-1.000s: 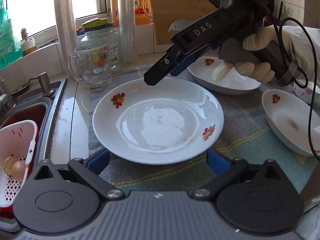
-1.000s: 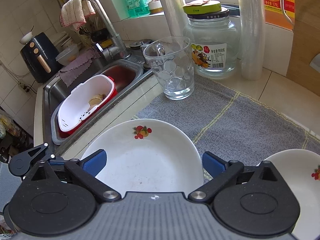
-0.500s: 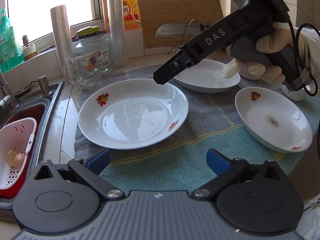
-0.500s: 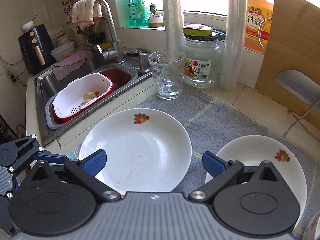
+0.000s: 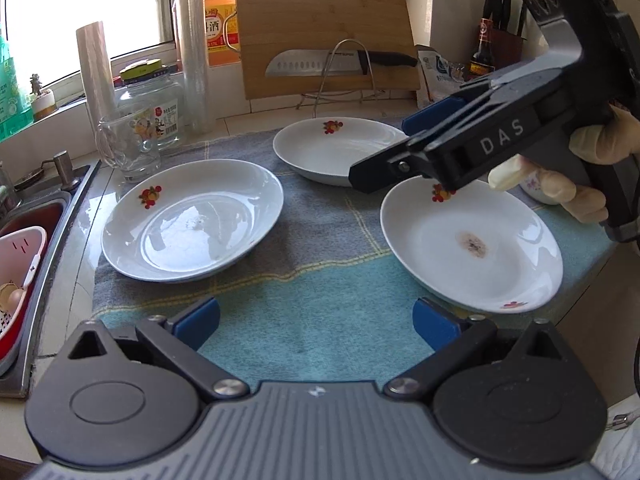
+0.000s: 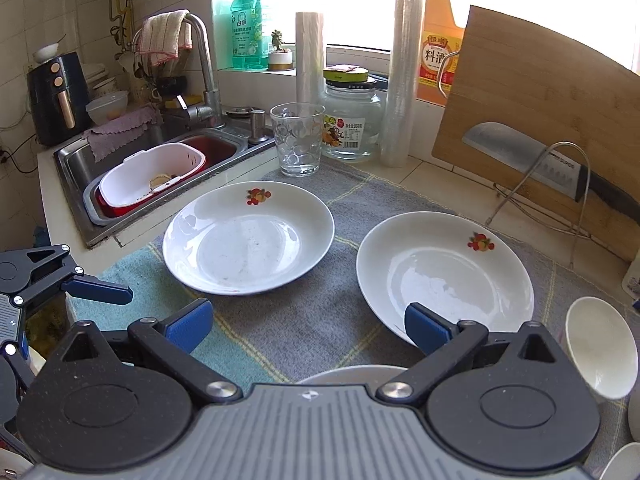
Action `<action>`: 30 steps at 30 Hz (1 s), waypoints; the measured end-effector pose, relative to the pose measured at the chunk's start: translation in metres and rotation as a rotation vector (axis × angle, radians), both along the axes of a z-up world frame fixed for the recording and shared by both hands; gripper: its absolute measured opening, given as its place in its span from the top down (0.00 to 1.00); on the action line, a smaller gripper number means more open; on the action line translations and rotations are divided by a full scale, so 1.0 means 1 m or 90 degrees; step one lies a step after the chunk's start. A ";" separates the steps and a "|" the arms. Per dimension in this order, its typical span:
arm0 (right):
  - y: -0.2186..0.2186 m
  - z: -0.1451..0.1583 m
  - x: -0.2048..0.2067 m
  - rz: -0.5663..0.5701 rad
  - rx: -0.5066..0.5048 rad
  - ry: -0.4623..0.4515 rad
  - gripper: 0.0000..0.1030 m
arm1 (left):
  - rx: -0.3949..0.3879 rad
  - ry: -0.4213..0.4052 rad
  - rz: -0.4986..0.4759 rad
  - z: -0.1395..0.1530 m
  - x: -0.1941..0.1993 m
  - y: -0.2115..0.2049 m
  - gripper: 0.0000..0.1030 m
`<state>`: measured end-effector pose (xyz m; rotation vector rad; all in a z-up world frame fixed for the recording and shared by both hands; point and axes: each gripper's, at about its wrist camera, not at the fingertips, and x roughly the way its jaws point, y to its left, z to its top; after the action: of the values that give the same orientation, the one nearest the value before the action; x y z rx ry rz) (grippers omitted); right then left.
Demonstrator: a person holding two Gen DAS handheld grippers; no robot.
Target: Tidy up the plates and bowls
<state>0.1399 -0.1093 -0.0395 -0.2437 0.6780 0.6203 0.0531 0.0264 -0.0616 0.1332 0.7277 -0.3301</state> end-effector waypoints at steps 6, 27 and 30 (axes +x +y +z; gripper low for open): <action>-0.032 -0.004 -0.026 -0.044 0.008 -0.016 0.00 | 0.000 0.001 -0.015 0.001 -0.015 -0.026 0.01; -0.121 -0.031 -0.110 -0.106 0.012 0.008 0.00 | 0.000 -0.007 0.071 0.008 -0.030 -0.072 0.01; -0.126 -0.038 -0.115 -0.099 0.006 0.016 0.00 | 0.005 -0.004 0.076 0.007 -0.031 -0.075 0.01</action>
<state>0.0245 -0.2355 -0.0772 -0.1726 0.7107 0.4791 0.0225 -0.0487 -0.0543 0.0978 0.7281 -0.2127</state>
